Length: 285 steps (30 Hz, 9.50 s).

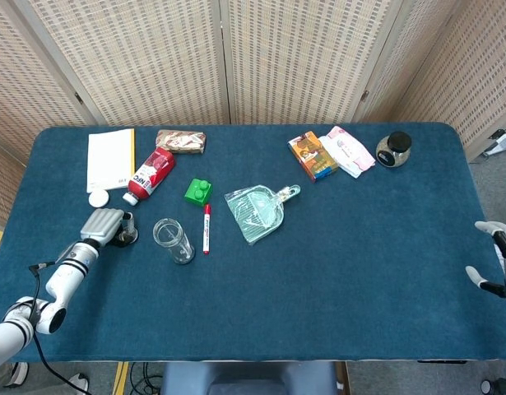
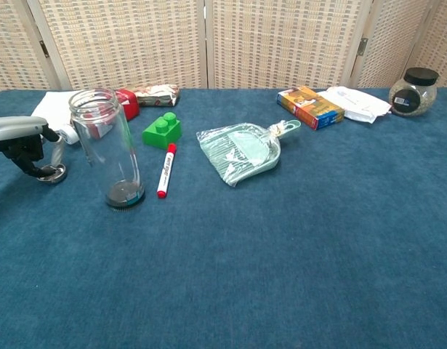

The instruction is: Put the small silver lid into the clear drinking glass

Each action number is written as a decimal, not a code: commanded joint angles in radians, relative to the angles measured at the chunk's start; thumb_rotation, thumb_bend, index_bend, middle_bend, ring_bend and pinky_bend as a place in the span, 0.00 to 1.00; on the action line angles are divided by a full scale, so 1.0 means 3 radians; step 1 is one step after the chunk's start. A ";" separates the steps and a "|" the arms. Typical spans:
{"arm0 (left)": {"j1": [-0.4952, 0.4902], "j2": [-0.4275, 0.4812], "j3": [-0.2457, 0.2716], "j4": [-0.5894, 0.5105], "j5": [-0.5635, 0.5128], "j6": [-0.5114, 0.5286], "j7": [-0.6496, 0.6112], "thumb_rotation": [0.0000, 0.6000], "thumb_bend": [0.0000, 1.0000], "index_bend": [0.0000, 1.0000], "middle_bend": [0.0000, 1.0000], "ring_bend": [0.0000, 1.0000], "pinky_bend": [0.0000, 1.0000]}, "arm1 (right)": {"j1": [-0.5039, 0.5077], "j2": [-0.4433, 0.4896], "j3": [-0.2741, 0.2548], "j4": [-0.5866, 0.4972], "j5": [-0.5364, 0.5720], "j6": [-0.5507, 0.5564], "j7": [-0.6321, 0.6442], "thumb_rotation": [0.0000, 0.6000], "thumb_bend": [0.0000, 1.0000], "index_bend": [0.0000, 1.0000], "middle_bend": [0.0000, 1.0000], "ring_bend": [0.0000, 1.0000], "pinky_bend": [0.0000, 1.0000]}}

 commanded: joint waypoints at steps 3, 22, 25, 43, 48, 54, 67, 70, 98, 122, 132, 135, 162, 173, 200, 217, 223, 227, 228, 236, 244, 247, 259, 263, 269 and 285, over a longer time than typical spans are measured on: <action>0.0002 -0.0018 0.0006 0.0031 -0.0001 -0.0001 -0.0009 1.00 0.38 0.58 1.00 1.00 1.00 | -0.0006 0.0000 -0.0003 0.0001 -0.0004 0.0004 0.0002 1.00 0.16 0.26 0.26 0.20 0.33; 0.0010 -0.0054 0.0012 0.0089 0.0017 0.0013 -0.0089 1.00 0.45 0.65 1.00 1.00 1.00 | -0.0026 0.0001 -0.0002 0.0004 0.0000 0.0019 0.0011 1.00 0.16 0.26 0.26 0.20 0.33; 0.0012 -0.0037 0.0008 0.0067 0.0027 0.0031 -0.0118 1.00 0.45 0.66 1.00 1.00 1.00 | -0.0030 0.0002 -0.0002 0.0004 -0.0001 0.0026 0.0015 1.00 0.16 0.26 0.26 0.20 0.33; 0.0035 0.0483 -0.0127 -0.0534 -0.0006 0.0289 0.0001 1.00 0.45 0.66 1.00 1.00 1.00 | -0.0039 -0.0006 0.0002 0.0008 -0.0025 0.0046 0.0035 1.00 0.16 0.26 0.26 0.20 0.33; 0.0034 0.0731 -0.0207 -0.0820 -0.0055 0.0371 0.0094 1.00 0.45 0.66 1.00 1.00 1.00 | -0.0039 -0.0013 0.0000 0.0013 -0.0036 0.0047 0.0047 1.00 0.16 0.26 0.26 0.20 0.33; 0.0020 0.0989 -0.0300 -0.1160 -0.0071 0.0476 0.0154 1.00 0.45 0.67 1.00 1.00 1.00 | -0.0037 -0.0019 -0.0001 0.0009 -0.0041 0.0042 0.0044 1.00 0.16 0.26 0.26 0.20 0.33; 0.0012 0.1260 -0.0441 -0.1634 0.0072 0.0758 -0.0111 1.00 0.45 0.68 1.00 1.00 1.00 | -0.0039 -0.0023 -0.0005 -0.0007 -0.0041 0.0039 0.0033 1.00 0.16 0.26 0.26 0.20 0.33; 0.0018 0.1280 -0.0455 -0.1698 0.0127 0.0827 -0.0230 1.00 0.45 0.68 1.00 1.00 1.00 | -0.0044 -0.0017 -0.0010 -0.0013 -0.0036 0.0035 0.0031 1.00 0.16 0.26 0.26 0.20 0.33; -0.0010 0.1357 -0.0274 -0.2281 0.0731 0.1258 -0.0152 1.00 0.45 0.68 1.00 1.00 1.00 | -0.0070 -0.0002 -0.0023 -0.0056 -0.0039 0.0057 -0.0002 1.00 0.16 0.26 0.26 0.20 0.33; -0.0090 0.1195 -0.0153 -0.2143 0.0764 0.1231 0.0325 1.00 0.45 0.68 1.00 1.00 1.00 | -0.0103 -0.0010 -0.0033 -0.0021 -0.0033 0.0072 0.0032 1.00 0.16 0.26 0.26 0.20 0.33; -0.0089 0.1193 -0.0123 -0.2098 0.0753 0.1239 0.0460 1.00 0.45 0.69 1.00 1.00 1.00 | -0.0106 -0.0014 -0.0033 -0.0024 -0.0033 0.0073 0.0026 1.00 0.16 0.26 0.26 0.20 0.33; -0.0088 0.1183 -0.0114 -0.2082 0.0754 0.1245 0.0486 1.00 0.45 0.69 1.00 1.00 1.00 | -0.0106 -0.0015 -0.0033 -0.0026 -0.0032 0.0071 0.0019 1.00 0.16 0.26 0.26 0.20 0.33; -0.0072 0.1183 -0.0099 -0.2117 0.0679 0.1262 0.0625 1.00 0.40 0.55 1.00 1.00 1.00 | -0.0114 -0.0024 -0.0032 -0.0018 -0.0025 0.0070 0.0023 1.00 0.16 0.26 0.26 0.22 0.33; -0.0056 0.1191 -0.0104 -0.2141 0.0649 0.1277 0.0661 1.00 0.33 0.43 1.00 0.99 1.00 | -0.0120 -0.0024 -0.0032 -0.0019 -0.0028 0.0077 0.0023 1.00 0.16 0.26 0.26 0.22 0.33; -0.0077 0.1456 -0.0137 -0.2336 0.0620 0.1054 -0.0245 0.00 0.70 0.45 1.00 1.00 1.00 | -0.0107 -0.0051 -0.0019 -0.0006 -0.0008 0.0058 0.0015 1.00 0.16 0.26 0.26 0.22 0.33; -0.0215 0.1532 -0.0030 -0.2314 0.0839 0.0889 -0.0701 0.00 0.75 0.41 1.00 1.00 1.00 | -0.0120 -0.0050 -0.0019 -0.0004 -0.0004 0.0074 0.0022 1.00 0.16 0.26 0.26 0.22 0.33; -0.0238 0.1523 -0.0003 -0.2309 0.0844 0.0852 -0.0565 0.00 0.75 0.41 1.00 1.00 1.00 | -0.0120 -0.0050 -0.0017 -0.0007 -0.0011 0.0079 0.0023 1.00 0.16 0.26 0.26 0.22 0.33; -0.0238 0.1525 0.0006 -0.2284 0.0847 0.0864 -0.0456 0.00 0.75 0.40 1.00 1.00 1.00 | -0.0122 -0.0045 -0.0017 -0.0012 -0.0007 0.0076 0.0022 1.00 0.16 0.26 0.26 0.22 0.33; -0.0232 0.1530 0.0009 -0.2285 0.0843 0.0872 -0.0440 0.00 0.75 0.40 1.00 1.00 1.00 | -0.0123 -0.0045 -0.0017 -0.0011 -0.0007 0.0078 0.0025 1.00 0.16 0.26 0.26 0.22 0.33; -0.0163 0.1579 0.0035 -0.2246 0.0880 0.1013 -0.0443 0.00 0.75 0.38 1.00 1.00 1.00 | -0.0121 -0.0042 -0.0010 -0.0005 -0.0005 0.0078 0.0039 1.00 0.16 0.26 0.26 0.22 0.33; -0.0075 0.1563 0.0126 -0.2123 0.1103 0.1268 -0.0585 0.00 0.75 0.36 1.00 1.00 1.00 | -0.0104 -0.0010 0.0015 -0.0010 0.0023 0.0052 0.0061 1.00 0.16 0.26 0.26 0.23 0.33; -0.0055 0.1545 0.0175 -0.2046 0.1187 0.1331 -0.0612 0.00 0.75 0.36 1.00 1.00 1.00 | -0.0101 0.0019 0.0051 -0.0024 0.0046 0.0073 0.0090 1.00 0.16 0.26 0.26 0.23 0.33; -0.0036 0.1419 0.0246 -0.1892 0.1293 0.1450 -0.0594 0.00 0.74 0.31 1.00 1.00 1.00 | -0.0093 0.0197 0.0139 -0.0160 0.0157 0.0062 0.0170 1.00 0.16 0.26 0.26 0.23 0.33; -0.0043 0.1378 0.0261 -0.1848 0.1300 0.1441 -0.0505 0.00 0.74 0.30 1.00 1.00 1.00 | -0.0088 0.0212 0.0142 -0.0177 0.0169 0.0054 0.0160 1.00 0.16 0.26 0.26 0.23 0.33; -0.0056 0.1332 0.0275 -0.1816 0.1264 0.1380 -0.0402 0.00 0.74 0.30 1.00 1.00 1.00 | -0.0085 0.0201 0.0148 -0.0159 0.0196 0.0053 0.0161 1.00 0.16 0.26 0.26 0.23 0.33; -0.0079 0.1334 0.0307 -0.1838 0.1203 0.1295 -0.0293 0.00 0.74 0.31 1.00 1.00 1.00 | -0.0076 0.0249 0.0255 -0.0162 0.0358 0.0068 0.0224 1.00 0.16 0.26 0.26 0.23 0.33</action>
